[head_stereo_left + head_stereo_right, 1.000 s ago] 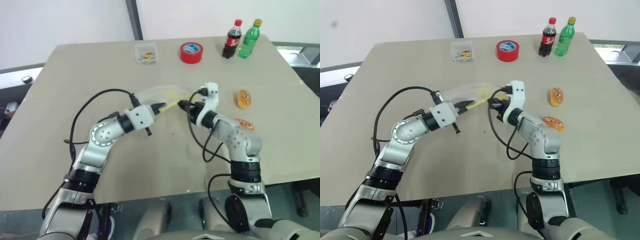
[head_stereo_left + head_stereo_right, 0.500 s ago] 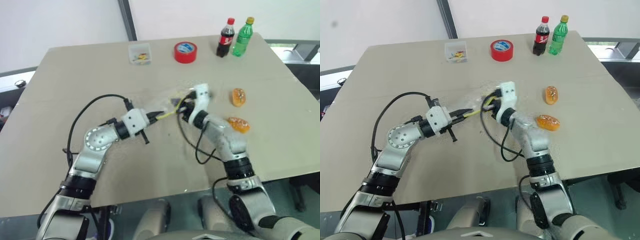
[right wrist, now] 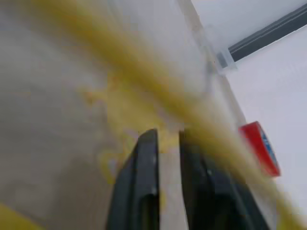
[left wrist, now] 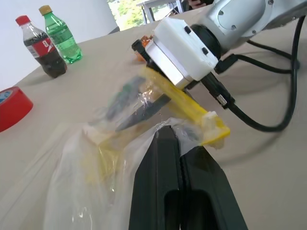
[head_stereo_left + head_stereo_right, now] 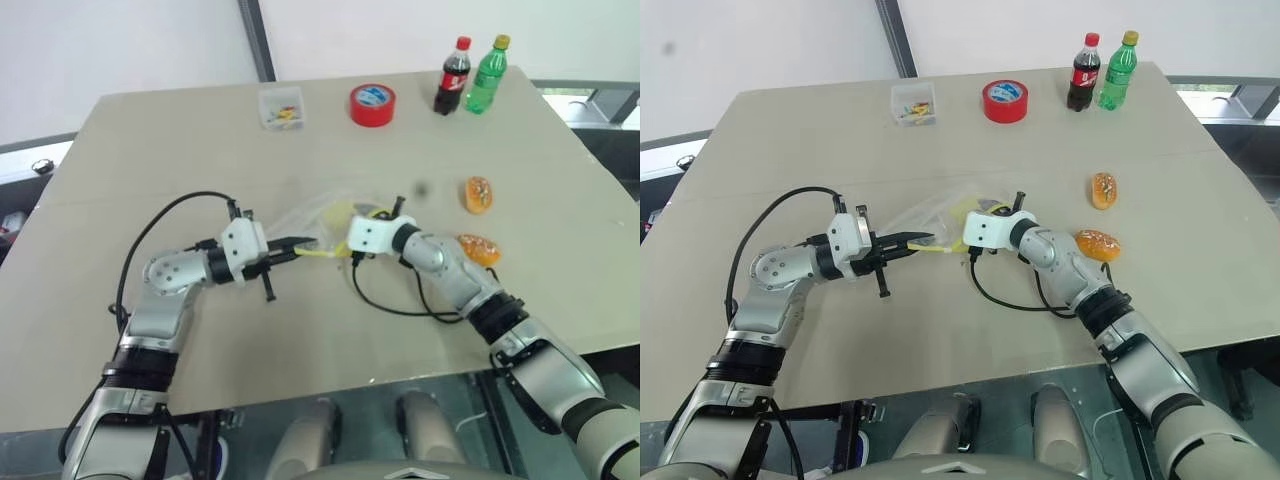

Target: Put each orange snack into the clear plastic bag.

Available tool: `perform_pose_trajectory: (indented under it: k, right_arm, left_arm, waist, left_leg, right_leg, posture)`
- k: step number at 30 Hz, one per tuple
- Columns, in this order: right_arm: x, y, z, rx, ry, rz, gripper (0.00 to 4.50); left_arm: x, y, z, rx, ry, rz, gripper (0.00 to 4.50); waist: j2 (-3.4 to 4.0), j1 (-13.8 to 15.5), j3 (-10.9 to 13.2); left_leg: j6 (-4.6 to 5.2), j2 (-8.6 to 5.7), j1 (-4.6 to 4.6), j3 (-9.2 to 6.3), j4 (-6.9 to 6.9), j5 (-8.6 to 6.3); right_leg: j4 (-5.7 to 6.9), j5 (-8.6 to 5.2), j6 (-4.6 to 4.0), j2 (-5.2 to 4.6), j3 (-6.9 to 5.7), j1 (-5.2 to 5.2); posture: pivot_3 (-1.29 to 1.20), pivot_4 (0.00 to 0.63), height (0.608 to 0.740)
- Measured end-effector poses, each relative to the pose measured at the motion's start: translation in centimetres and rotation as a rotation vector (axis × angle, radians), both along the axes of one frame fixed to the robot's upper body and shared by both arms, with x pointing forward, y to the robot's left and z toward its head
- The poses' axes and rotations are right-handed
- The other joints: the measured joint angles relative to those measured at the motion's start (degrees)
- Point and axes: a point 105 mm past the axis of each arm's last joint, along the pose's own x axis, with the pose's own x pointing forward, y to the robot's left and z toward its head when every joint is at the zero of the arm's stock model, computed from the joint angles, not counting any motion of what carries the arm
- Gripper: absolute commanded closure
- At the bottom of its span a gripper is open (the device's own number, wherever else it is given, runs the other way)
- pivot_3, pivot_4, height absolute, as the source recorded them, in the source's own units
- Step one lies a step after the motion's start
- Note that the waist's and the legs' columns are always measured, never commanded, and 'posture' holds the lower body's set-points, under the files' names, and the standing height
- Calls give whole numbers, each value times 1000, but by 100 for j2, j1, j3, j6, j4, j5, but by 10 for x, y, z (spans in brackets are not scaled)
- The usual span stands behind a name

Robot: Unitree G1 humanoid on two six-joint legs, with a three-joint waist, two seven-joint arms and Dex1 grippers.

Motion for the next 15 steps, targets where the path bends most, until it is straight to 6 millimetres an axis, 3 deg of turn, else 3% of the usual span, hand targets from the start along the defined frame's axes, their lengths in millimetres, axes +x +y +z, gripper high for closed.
perform_pose_trajectory:
  k: [2, 7, 11, 15]
  right_arm:
    - [-1, -1, 0, -31, -31, 12, 2130]
    - [-3, -5, 8, -104, -171, 38, 83]
    - [-11, -6, 15, -113, -197, 86, 32]
    - [-24, -13, 13, -72, -107, 106, 32]
  left_arm:
    - [1, 2, 0, -4, 0, 11, 4500]
    - [11, 7, 4, -47, -3, 63, 4500]
    - [22, 5, 10, -103, -5, 114, 4500]
    - [30, 6, 15, -139, -13, 162, 4500]
  waist:
    - [0, 1, 0]
    - [-1, 15, 0]
    - [-3, 18, -1]
    - [-3, 11, -1]
  left_leg:
    - [0, 0, 0, 0, -1, 0]
    - [0, 0, 0, 0, 0, 0]
    - [0, 0, -1, -1, 0, 0]
    - [0, 0, -1, 0, 0, 0]
  right_leg:
    - [1, 0, 0, 1, 1, 0]
    - [0, 0, 0, 1, 1, 0]
    - [0, 0, 0, 1, 1, 2]
    - [-1, 0, 0, 1, 1, 3]
  posture:
    - [0, 150, 740]
    - [0, 150, 740]
    - [0, 150, 740]
    - [0, 150, 740]
